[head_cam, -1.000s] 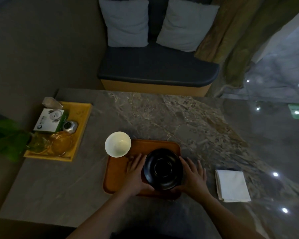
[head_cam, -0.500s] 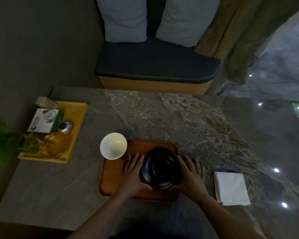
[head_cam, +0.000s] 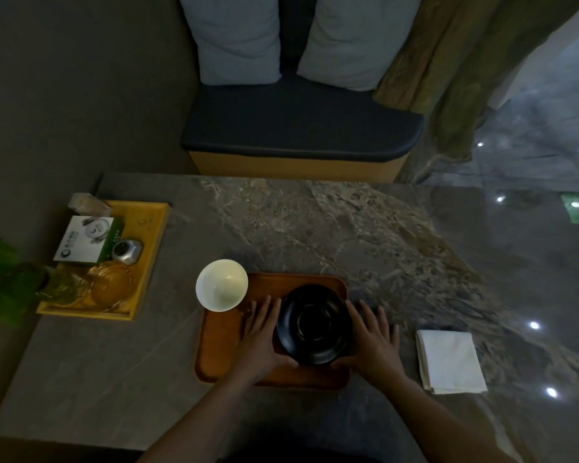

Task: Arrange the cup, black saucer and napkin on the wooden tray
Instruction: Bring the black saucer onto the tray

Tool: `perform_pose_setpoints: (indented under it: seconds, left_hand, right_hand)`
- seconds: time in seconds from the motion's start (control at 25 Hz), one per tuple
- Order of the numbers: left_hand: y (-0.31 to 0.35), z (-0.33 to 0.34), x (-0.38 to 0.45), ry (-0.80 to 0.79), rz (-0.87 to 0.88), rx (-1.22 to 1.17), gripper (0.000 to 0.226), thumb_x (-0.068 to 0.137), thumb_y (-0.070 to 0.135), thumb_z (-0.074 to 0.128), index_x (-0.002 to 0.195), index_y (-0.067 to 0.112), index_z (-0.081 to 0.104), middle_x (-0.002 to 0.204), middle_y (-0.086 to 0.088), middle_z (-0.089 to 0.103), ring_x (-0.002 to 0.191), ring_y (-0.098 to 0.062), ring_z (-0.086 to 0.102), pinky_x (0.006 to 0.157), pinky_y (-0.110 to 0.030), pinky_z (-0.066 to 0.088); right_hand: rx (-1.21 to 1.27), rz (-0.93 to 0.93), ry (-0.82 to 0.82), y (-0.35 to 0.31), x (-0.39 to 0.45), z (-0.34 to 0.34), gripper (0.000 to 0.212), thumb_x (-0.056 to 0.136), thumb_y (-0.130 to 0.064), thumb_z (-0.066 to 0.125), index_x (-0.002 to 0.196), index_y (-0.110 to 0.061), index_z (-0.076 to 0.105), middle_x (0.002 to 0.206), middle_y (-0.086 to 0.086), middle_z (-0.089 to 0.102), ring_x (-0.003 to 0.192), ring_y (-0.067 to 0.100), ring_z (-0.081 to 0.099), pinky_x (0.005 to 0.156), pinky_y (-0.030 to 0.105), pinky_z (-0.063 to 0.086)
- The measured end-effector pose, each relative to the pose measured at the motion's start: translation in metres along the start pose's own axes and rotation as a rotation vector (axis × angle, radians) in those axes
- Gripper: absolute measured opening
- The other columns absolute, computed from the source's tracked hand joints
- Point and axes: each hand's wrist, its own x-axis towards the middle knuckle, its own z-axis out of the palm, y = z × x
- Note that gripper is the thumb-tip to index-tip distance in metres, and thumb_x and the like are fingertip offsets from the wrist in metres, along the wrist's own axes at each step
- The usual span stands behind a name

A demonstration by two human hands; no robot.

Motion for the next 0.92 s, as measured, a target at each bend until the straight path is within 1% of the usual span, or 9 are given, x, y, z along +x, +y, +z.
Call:
perform_pose_setpoints:
  seconds: [0.12,0.28,0.48,0.56,0.64,0.68,0.76,0.84,0.92]
  left_hand:
    - [0.006,-0.002,-0.004,0.006,-0.012,0.006,0.132,0.067,0.052,0.081,0.143,0.039,-0.026,0.154,0.013,-0.029,0.141,-0.015,-0.031,0.116,-0.040,-0.010]
    - [0.011,0.002,-0.017,0.040,-0.061,0.013,0.119,0.074,0.053,0.076,0.154,0.026,-0.008,0.162,0.005,-0.019,0.147,-0.019,-0.022,0.120,-0.041,-0.004]
    - [0.018,0.008,-0.035,0.025,-0.147,-0.033,0.099,0.082,0.052,0.068,0.155,0.028,0.005,0.164,0.009,-0.013,0.150,-0.026,-0.009,0.122,-0.049,0.012]
    - [0.021,0.012,-0.045,0.036,-0.180,-0.008,0.084,0.087,0.057,0.059,0.154,0.030,0.015,0.164,0.007,-0.004,0.151,-0.026,0.001,0.121,-0.049,0.019]
    - [0.026,0.014,-0.053,0.053,-0.209,0.039,0.069,0.089,0.058,0.052,0.148,0.032,0.030,0.163,0.004,0.012,0.147,-0.025,0.018,0.117,-0.046,0.028]
    - [0.030,0.014,-0.056,0.070,-0.220,0.068,0.061,0.090,0.058,0.050,0.143,0.032,0.038,0.158,0.004,0.023,0.142,-0.023,0.031,0.112,-0.043,0.034]
    - [0.036,0.011,-0.062,0.092,-0.236,0.096,0.048,0.091,0.058,0.048,0.129,0.030,0.051,0.141,0.004,0.043,0.120,-0.017,0.051,0.098,-0.037,0.045]
    - [0.045,0.011,-0.066,0.052,-0.200,0.057,0.040,0.092,0.054,0.050,0.121,0.028,0.056,0.128,0.004,0.053,0.108,-0.014,0.056,0.091,-0.035,0.048]
    - [0.058,0.014,-0.067,-0.092,-0.118,-0.022,0.039,0.092,0.048,0.057,0.123,0.025,0.058,0.127,0.002,0.057,0.111,-0.013,0.057,0.095,-0.032,0.048]
  right_hand:
    - [0.014,0.018,-0.016,-0.002,-0.003,0.000,0.120,0.068,-0.071,0.067,0.142,-0.049,-0.024,0.164,-0.006,-0.012,0.147,0.028,-0.021,0.116,0.061,-0.005]
    - [0.003,0.063,0.002,-0.011,-0.013,0.001,0.112,0.075,-0.065,0.066,0.151,-0.038,-0.011,0.164,-0.002,-0.007,0.149,0.029,-0.012,0.118,0.056,0.006]
    - [-0.054,0.064,0.007,-0.010,-0.037,0.005,0.102,0.078,-0.061,0.064,0.153,-0.034,0.001,0.164,0.000,0.004,0.150,0.028,-0.003,0.119,0.052,0.012]
    - [-0.100,0.026,-0.002,-0.007,-0.044,0.001,0.091,0.079,-0.059,0.064,0.152,-0.032,0.016,0.162,0.000,0.014,0.150,0.026,0.005,0.118,0.049,0.016]
    - [-0.147,-0.022,-0.002,-0.004,-0.049,-0.008,0.072,0.082,-0.056,0.061,0.145,-0.032,0.035,0.158,-0.001,0.027,0.148,0.025,0.016,0.116,0.047,0.022]
    - [-0.158,-0.039,-0.006,-0.002,-0.051,-0.013,0.063,0.084,-0.055,0.058,0.141,-0.033,0.042,0.156,-0.001,0.033,0.145,0.025,0.022,0.114,0.046,0.025]
    - [-0.166,-0.067,-0.029,0.002,-0.054,-0.025,0.048,0.089,-0.053,0.050,0.134,-0.034,0.050,0.149,-0.001,0.044,0.138,0.027,0.037,0.108,0.044,0.035]
    - [-0.165,-0.086,-0.041,0.014,-0.060,-0.037,0.040,0.093,-0.051,0.045,0.124,-0.029,0.058,0.137,0.003,0.057,0.124,0.027,0.051,0.099,0.042,0.045]
    - [-0.172,-0.079,-0.040,0.032,-0.067,-0.049,0.037,0.095,-0.049,0.044,0.116,-0.025,0.064,0.125,0.004,0.064,0.112,0.024,0.060,0.094,0.040,0.049]
